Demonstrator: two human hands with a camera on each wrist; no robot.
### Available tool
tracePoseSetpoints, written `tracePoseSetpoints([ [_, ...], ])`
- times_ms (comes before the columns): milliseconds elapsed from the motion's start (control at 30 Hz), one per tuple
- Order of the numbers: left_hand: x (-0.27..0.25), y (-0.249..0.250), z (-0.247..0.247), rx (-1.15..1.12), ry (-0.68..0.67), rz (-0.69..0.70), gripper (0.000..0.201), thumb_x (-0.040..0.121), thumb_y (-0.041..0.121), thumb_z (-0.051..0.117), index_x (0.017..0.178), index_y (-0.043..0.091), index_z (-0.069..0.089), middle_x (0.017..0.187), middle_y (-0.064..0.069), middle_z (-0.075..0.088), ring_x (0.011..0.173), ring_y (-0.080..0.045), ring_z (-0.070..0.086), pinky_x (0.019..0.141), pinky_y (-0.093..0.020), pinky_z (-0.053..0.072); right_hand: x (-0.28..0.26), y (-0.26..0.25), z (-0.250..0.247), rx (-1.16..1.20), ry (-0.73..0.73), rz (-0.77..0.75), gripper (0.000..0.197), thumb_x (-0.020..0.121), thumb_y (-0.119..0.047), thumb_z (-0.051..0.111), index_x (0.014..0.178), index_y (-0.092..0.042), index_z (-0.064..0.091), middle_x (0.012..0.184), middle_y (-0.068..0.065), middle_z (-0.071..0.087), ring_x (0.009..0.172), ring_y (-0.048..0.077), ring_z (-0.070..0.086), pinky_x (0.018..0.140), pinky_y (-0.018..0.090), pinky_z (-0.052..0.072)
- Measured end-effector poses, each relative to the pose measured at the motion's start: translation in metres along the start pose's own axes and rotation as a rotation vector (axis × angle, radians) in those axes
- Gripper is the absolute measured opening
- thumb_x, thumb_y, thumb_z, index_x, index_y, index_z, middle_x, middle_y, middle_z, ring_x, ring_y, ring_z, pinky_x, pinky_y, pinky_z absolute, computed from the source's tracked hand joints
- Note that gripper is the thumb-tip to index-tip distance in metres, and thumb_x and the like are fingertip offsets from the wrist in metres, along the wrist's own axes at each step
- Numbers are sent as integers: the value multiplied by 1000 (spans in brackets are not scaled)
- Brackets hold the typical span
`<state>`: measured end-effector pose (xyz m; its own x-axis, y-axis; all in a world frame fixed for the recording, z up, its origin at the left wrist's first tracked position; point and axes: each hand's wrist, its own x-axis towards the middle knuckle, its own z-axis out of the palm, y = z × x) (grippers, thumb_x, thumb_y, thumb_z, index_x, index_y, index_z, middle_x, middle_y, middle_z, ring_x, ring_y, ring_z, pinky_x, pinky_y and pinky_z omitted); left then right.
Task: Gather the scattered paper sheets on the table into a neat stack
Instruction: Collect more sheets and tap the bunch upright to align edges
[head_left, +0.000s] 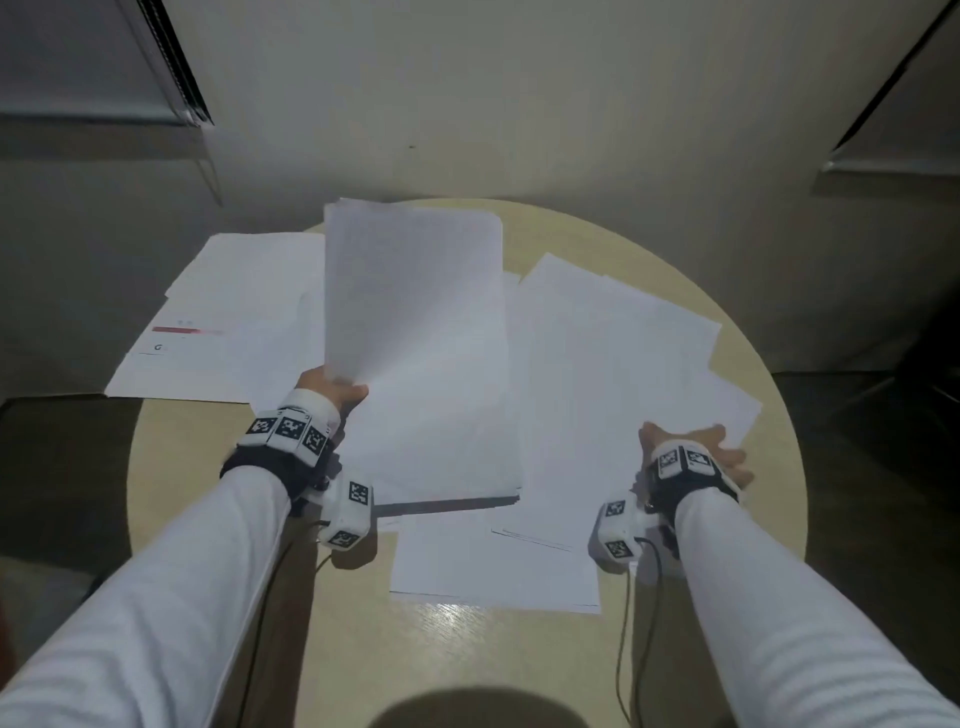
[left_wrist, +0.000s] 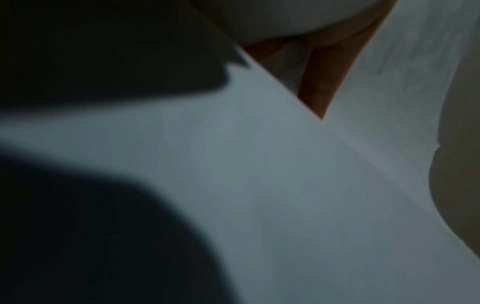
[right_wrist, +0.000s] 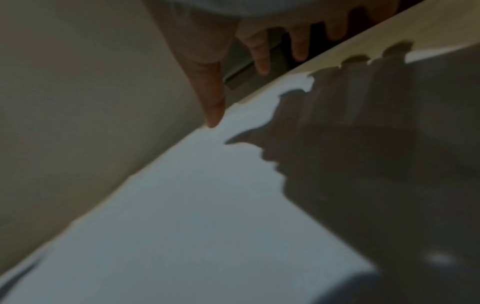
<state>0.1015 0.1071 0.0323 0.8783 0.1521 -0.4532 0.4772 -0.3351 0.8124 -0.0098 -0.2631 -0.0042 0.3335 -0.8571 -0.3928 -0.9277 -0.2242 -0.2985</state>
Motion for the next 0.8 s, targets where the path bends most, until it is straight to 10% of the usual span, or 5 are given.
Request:
tracePoseSetpoints([
  [100,-3,-6,8,163,-8,-50,14,83,0,61,92,4,52,66,-12,50,51,-23,43,46,-23,39,-14,12,-1,-6,-61,168,115,62,-80,49,149,-25,-1,157,13,-3,143,39,-3,112,59,6],
  [300,-4,-23,26,435,-11,-134,37,87,2,56,56,8,37,80,-14,51,77,-24,47,73,-27,35,-20,7,14,-162,-132,-10,109,68,-71,58,148,-31,-5,157,15,-6,142,43,-7,113,61,6],
  [433,-11,-21,29,477,-8,-158,39,88,3,55,55,10,35,46,-4,50,71,-26,47,55,-22,34,-16,6,14,-47,-75,-126,100,69,-50,70,145,-38,6,154,5,12,141,37,11,112,54,20],
  [600,-12,-22,29,541,-29,-135,37,88,5,56,58,10,34,83,-14,49,84,-22,43,66,-25,33,-15,-1,8,279,24,-156,105,70,-7,71,145,-40,5,146,4,13,112,35,51,92,43,50],
  [800,-12,-23,28,557,-42,-131,25,87,3,55,65,3,42,63,-8,44,79,-25,44,59,-23,33,-13,-15,-6,411,-94,-30,99,79,-12,61,144,-42,-6,127,13,49,109,33,57,91,40,48],
])
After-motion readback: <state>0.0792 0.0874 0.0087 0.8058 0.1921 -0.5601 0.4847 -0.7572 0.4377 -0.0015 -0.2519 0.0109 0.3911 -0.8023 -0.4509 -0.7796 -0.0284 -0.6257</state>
